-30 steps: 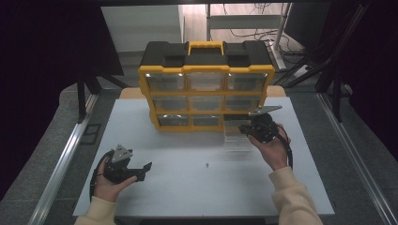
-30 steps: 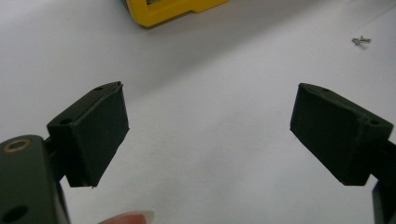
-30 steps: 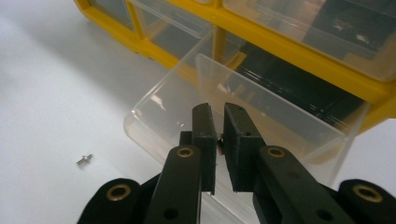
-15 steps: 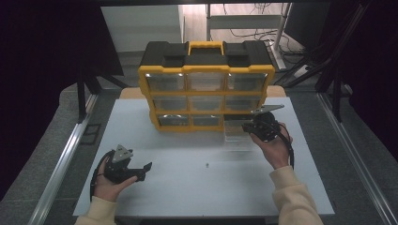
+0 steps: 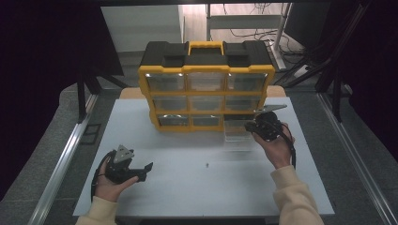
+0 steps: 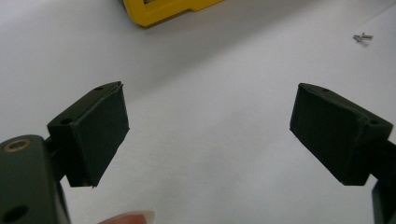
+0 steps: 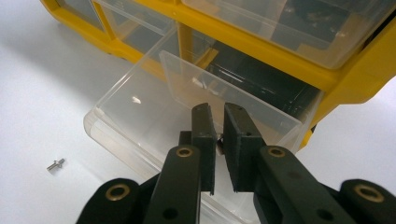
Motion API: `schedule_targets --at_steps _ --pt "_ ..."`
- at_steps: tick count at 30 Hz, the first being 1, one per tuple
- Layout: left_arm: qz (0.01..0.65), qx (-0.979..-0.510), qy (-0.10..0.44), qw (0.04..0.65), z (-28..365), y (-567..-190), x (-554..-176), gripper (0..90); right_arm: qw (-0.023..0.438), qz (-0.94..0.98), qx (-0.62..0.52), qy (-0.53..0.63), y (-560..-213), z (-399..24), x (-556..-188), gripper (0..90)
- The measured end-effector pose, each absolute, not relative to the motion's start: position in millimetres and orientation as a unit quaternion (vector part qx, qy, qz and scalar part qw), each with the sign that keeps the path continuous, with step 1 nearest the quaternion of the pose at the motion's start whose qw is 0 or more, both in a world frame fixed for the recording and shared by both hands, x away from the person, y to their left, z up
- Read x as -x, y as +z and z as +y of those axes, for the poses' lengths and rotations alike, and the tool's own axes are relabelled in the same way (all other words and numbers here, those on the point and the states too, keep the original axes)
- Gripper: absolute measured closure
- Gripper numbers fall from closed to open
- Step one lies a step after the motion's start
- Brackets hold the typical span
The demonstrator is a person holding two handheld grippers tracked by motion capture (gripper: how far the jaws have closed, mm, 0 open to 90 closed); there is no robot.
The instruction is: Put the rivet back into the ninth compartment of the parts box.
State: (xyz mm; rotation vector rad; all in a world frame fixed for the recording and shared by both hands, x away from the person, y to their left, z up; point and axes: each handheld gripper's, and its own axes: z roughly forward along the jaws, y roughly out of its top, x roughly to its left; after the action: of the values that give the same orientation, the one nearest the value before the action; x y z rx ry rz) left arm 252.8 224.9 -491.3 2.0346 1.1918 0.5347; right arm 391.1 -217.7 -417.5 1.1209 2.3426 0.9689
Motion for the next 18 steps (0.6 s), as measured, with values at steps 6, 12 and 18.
schedule_targets --at_steps 6,12,18 --pt "0.462 -0.787 0.206 0.353 225.7 -492.3 -253.2 11.9 0.190 0.828 -0.393 0.351 -417.9 -215.1 -389.9 57.8" --pt "0.463 -0.787 0.206 0.353 226.7 -492.2 -253.0 11.9 0.195 0.826 -0.386 0.362 -415.4 -210.6 -386.2 39.4" --pt "0.462 -0.787 0.206 0.352 226.6 -492.3 -252.8 11.9 0.180 0.822 -0.374 0.389 -410.6 -208.1 -380.4 35.4"
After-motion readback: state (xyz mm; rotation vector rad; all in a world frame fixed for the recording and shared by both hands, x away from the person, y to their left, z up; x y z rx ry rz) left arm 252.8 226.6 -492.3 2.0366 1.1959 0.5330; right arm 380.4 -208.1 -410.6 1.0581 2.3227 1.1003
